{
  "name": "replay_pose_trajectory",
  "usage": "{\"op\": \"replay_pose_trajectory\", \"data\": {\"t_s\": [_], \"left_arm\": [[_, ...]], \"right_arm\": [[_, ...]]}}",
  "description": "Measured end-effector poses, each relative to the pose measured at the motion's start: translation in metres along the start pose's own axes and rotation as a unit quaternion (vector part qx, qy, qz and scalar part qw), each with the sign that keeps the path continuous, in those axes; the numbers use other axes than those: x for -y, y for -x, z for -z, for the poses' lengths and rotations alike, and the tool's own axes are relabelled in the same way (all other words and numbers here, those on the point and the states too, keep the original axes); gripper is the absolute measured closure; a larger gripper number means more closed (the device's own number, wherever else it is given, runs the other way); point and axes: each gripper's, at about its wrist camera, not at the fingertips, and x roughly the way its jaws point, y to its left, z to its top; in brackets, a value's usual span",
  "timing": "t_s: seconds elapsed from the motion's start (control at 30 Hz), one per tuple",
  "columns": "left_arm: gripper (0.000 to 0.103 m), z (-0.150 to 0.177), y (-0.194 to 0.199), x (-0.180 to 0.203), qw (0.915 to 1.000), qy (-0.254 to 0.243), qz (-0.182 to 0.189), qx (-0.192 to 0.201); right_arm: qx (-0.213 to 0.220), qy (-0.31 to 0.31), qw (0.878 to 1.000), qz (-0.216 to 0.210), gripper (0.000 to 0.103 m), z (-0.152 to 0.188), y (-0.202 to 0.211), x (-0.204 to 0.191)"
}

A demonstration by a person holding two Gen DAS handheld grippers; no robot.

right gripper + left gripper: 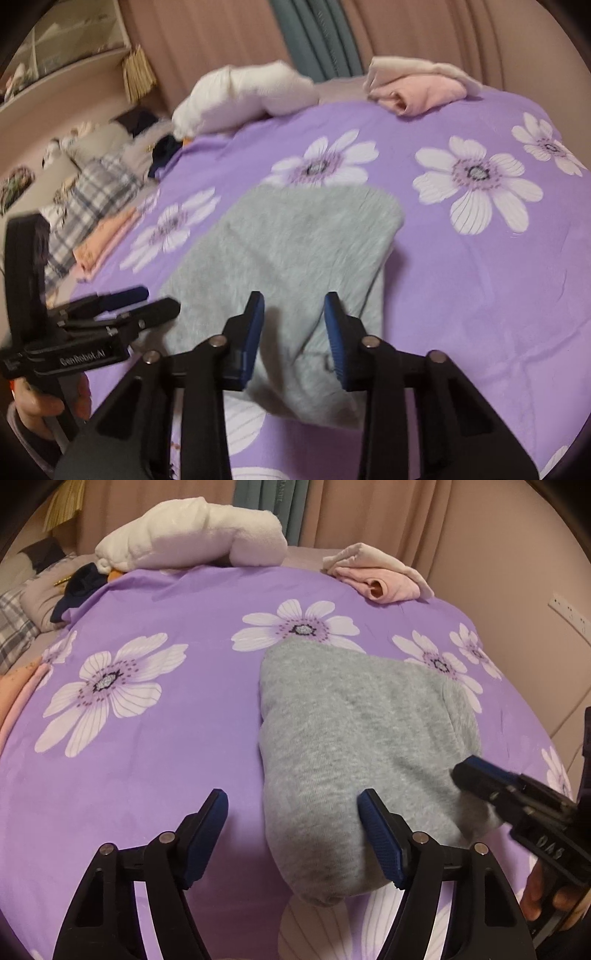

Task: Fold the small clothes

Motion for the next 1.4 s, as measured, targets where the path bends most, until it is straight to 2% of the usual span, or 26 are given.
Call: {"op": "replay_pose_trajectory", "data": {"t_s": [0.13,0.27,0.37,0.47,0.6,0.77,0.93,1.03,1.1,1.2,1.33,1.4], "left_arm": [[0.029,0.005,-0.007,-0.001,0.9999,0.002,0.009,-0.012],[0.029,0.005,-0.005,0.000,0.9998,0.005,0.016,-0.014],[0.029,0.000,0.006,0.000,0.9997,0.006,0.022,0.006],[0.029,-0.010,0.015,0.002,0.9994,0.002,0.021,0.028],[0.029,-0.019,0.012,0.009,0.9991,-0.008,0.026,0.032],[0.029,-0.017,-0.004,0.018,0.9994,-0.024,0.023,0.013],[0.029,-0.011,-0.021,0.017,0.9993,-0.021,0.026,-0.019],[0.029,-0.010,-0.021,0.017,0.9993,-0.018,0.025,-0.021],[0.029,-0.008,-0.020,0.017,0.9993,-0.018,0.024,-0.022],[0.029,-0.007,-0.021,0.016,0.9993,-0.019,0.024,-0.024],[0.029,-0.006,-0.023,0.016,0.9993,-0.020,0.022,-0.025],[0.029,-0.006,-0.023,0.016,0.9993,-0.021,0.021,-0.024]], "right_arm": [[-0.031,-0.008,0.999,0.011,0.072,0.009,-0.014,0.006],[-0.043,-0.018,0.999,0.009,0.075,0.010,-0.015,0.010],[-0.029,-0.021,0.999,-0.010,0.070,0.005,-0.005,0.007],[0.002,-0.019,0.999,-0.029,0.070,-0.012,0.003,0.004],[0.016,-0.010,0.999,-0.030,0.071,-0.044,-0.015,0.003],[-0.035,-0.027,0.999,-0.004,0.076,-0.059,-0.065,0.016],[-0.070,-0.034,0.997,0.004,0.077,-0.058,-0.084,0.026],[-0.060,-0.038,0.997,0.003,0.078,-0.056,-0.074,0.027],[-0.036,-0.027,0.999,-0.007,0.074,-0.053,-0.055,0.022],[-0.024,-0.015,0.999,-0.018,0.074,-0.041,-0.034,0.015],[-0.025,0.010,1.000,-0.013,0.074,-0.021,-0.018,0.003],[-0.039,0.020,0.999,-0.012,0.074,-0.007,-0.018,0.000]]}}
